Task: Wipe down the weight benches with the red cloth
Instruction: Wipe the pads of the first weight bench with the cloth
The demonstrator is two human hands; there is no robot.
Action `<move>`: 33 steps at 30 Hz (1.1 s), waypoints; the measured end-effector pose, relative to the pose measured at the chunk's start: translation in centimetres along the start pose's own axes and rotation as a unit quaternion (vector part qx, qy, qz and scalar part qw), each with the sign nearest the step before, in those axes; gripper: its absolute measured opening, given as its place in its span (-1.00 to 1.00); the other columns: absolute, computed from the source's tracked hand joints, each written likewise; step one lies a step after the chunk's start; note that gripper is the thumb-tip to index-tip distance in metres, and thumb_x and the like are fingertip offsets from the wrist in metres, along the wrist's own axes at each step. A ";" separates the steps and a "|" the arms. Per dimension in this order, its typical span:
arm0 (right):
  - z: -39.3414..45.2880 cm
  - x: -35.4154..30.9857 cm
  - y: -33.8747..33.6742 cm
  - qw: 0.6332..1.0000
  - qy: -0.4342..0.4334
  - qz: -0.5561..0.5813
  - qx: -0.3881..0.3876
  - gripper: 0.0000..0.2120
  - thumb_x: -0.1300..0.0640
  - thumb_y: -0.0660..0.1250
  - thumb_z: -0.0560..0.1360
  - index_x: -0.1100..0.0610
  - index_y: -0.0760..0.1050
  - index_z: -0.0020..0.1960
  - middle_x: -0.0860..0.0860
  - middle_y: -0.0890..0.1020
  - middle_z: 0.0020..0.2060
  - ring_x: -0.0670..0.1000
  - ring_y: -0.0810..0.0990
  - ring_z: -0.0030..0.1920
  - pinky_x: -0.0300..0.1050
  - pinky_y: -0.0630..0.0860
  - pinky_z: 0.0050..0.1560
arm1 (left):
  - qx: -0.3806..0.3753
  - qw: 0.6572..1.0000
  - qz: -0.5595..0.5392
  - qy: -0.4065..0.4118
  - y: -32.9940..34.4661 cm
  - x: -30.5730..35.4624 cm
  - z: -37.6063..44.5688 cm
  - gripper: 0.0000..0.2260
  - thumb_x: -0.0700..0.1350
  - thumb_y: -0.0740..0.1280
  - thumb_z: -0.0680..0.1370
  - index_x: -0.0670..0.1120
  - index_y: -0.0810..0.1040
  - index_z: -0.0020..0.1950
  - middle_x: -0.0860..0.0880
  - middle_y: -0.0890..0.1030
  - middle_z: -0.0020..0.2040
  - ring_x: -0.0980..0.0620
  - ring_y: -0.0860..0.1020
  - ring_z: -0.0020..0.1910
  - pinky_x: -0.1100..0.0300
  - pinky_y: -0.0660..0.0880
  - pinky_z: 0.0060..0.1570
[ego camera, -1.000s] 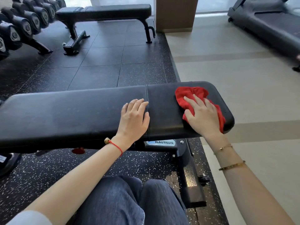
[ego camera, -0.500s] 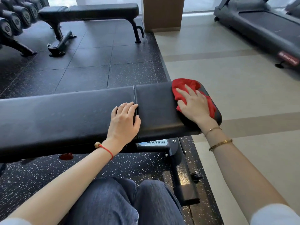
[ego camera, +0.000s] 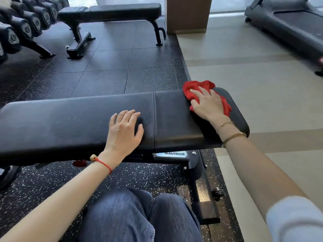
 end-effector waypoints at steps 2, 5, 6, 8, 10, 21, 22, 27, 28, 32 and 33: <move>0.4 -3.4 0.6 0.999 -0.048 0.002 -0.018 -0.54 -0.07 0.12 0.58 -0.16 0.29 0.48 -0.03 0.26 0.53 0.17 0.26 0.45 0.05 0.12 0.50 | -0.004 1.000 0.006 -0.004 0.1 -0.3 -0.3 -0.59 0.02 0.17 0.57 -0.11 0.53 0.34 -0.09 0.55 0.35 -0.11 0.46 0.37 -0.11 0.26 0.44; -1.9 -8.3 1.7 0.989 -0.144 -0.002 -0.023 -0.54 -0.07 0.15 0.57 -0.16 0.31 0.47 -0.04 0.30 0.52 0.14 0.30 0.44 0.02 0.14 0.49 | -0.005 1.000 0.003 -0.015 0.3 -0.3 -0.6 -0.60 0.02 0.17 0.57 -0.10 0.53 0.33 -0.07 0.54 0.36 -0.10 0.45 0.38 -0.09 0.26 0.44; -3.3 -9.3 2.0 0.985 -0.171 0.000 -0.025 -0.53 -0.06 0.16 0.56 -0.17 0.31 0.47 -0.05 0.30 0.52 0.14 0.30 0.44 0.03 0.13 0.49 | -0.003 1.000 -0.001 -0.017 0.4 -0.3 -0.6 -0.60 0.02 0.17 0.57 -0.10 0.53 0.33 -0.07 0.54 0.36 -0.10 0.45 0.38 -0.09 0.27 0.44; -6.2 -9.8 2.2 0.978 -0.204 0.024 -0.029 -0.52 -0.06 0.18 0.54 -0.19 0.32 0.46 -0.08 0.31 0.51 0.12 0.27 0.47 0.05 0.11 0.50 | 0.003 1.000 -0.015 -0.018 0.6 -0.4 -0.7 -0.61 0.01 0.17 0.57 -0.10 0.53 0.33 -0.07 0.54 0.36 -0.11 0.45 0.38 -0.09 0.29 0.43; -8.2 -8.2 2.0 0.976 -0.211 0.047 -0.018 -0.51 -0.06 0.20 0.52 -0.20 0.33 0.45 -0.11 0.33 0.49 0.09 0.26 0.48 0.03 0.09 0.52 | 0.007 1.000 -0.025 -0.016 0.6 -0.5 -0.7 -0.61 0.00 0.15 0.57 -0.10 0.52 0.34 -0.07 0.53 0.36 -0.11 0.44 0.38 -0.10 0.31 0.42; 1.5 -3.2 1.0 0.999 -0.037 0.004 -0.013 -0.54 -0.07 0.12 0.57 -0.17 0.29 0.47 -0.06 0.26 0.53 0.20 0.25 0.46 0.07 0.09 0.52 | 0.004 1.000 0.005 -0.019 1.1 -0.2 -0.7 -0.59 0.02 0.08 0.58 -0.10 0.51 0.32 -0.07 0.53 0.34 -0.11 0.45 0.36 -0.11 0.32 0.38; 1.6 -4.4 1.3 0.999 -0.052 0.003 -0.018 -0.54 -0.08 0.12 0.57 -0.18 0.29 0.47 -0.06 0.26 0.53 0.19 0.26 0.46 0.07 0.10 0.51 | 0.005 1.000 0.005 -0.019 1.1 -0.2 -0.7 -0.59 0.02 0.08 0.58 -0.10 0.51 0.32 -0.06 0.53 0.34 -0.10 0.45 0.36 -0.11 0.32 0.38; -2.7 -8.9 2.0 0.987 -0.157 0.022 -0.028 -0.54 -0.09 0.16 0.55 -0.20 0.32 0.46 -0.09 0.32 0.49 0.12 0.30 0.43 0.05 0.15 0.47 | 0.007 1.000 -0.007 -0.025 0.8 -0.1 -0.7 -0.60 0.00 0.12 0.56 -0.10 0.52 0.31 -0.05 0.54 0.34 -0.10 0.45 0.36 -0.10 0.31 0.39; -4.2 -8.9 1.9 0.984 -0.173 0.029 -0.024 -0.54 -0.08 0.18 0.54 -0.21 0.33 0.45 -0.11 0.34 0.48 0.11 0.31 0.43 0.05 0.16 0.47 | 0.006 1.000 -0.009 -0.027 0.8 -0.1 -0.7 -0.60 0.00 0.13 0.56 -0.09 0.52 0.32 -0.05 0.53 0.35 -0.10 0.45 0.36 -0.10 0.31 0.39; -8.9 -5.7 1.4 0.982 -0.181 0.051 0.010 -0.49 -0.11 0.13 0.48 -0.23 0.35 0.43 -0.16 0.37 0.46 0.05 0.31 0.44 0.04 0.17 0.48 | 0.005 0.999 -0.016 -0.029 0.7 -0.1 -0.8 -0.59 -0.01 0.12 0.56 -0.10 0.52 0.33 -0.06 0.53 0.36 -0.11 0.44 0.37 -0.10 0.30 0.41; -9.0 -4.6 1.2 0.986 -0.160 0.048 0.024 -0.49 -0.12 0.12 0.47 -0.22 0.35 0.42 -0.15 0.38 0.45 0.05 0.32 0.43 0.03 0.18 0.47 | 0.003 0.999 -0.015 -0.029 0.8 0.0 -0.8 -0.59 -0.01 0.12 0.56 -0.10 0.51 0.34 -0.06 0.52 0.36 -0.11 0.44 0.37 -0.10 0.29 0.41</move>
Point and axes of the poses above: each hand's wrist, its own z-axis towards the middle knuckle, its own y-axis out of the palm, x = y × z, the point moved 3 cm from there along z, towards the middle knuckle
